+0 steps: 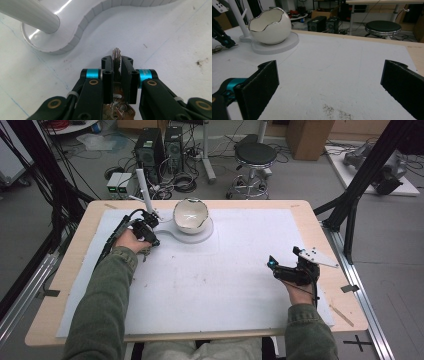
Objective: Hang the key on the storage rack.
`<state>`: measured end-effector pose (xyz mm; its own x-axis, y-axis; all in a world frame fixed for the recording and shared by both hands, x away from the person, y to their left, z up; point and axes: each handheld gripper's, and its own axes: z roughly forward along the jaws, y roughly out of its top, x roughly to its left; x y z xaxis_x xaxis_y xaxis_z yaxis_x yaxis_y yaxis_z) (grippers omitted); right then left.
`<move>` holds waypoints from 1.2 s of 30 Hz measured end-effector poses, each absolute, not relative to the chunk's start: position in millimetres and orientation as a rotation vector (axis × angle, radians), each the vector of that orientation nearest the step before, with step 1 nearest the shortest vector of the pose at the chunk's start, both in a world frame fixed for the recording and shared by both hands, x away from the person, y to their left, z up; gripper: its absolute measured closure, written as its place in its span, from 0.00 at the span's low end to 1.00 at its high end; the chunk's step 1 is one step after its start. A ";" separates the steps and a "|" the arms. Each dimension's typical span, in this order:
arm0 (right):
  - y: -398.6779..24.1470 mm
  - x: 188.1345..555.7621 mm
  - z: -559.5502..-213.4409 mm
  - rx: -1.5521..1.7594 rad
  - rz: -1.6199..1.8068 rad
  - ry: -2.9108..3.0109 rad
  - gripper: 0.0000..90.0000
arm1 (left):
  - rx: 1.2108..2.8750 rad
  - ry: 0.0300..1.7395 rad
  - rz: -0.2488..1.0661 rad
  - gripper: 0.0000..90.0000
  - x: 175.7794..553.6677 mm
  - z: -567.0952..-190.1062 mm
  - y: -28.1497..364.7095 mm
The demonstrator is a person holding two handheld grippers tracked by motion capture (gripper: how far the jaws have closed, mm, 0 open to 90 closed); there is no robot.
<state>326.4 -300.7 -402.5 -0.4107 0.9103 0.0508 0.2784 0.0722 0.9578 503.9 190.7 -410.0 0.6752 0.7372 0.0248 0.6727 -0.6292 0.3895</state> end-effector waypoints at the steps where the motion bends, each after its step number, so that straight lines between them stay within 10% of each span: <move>1: -300.9 326.4 -402.6 1.184 1.358 1.758 0.01 | 2.536 1.113 0.255 0.89 502.8 -408.3 190.5; 36: -301.5 327.1 -402.2 1.188 1.375 1.745 0.01 | 2.349 1.088 0.395 0.90 450.1 -341.5 242.6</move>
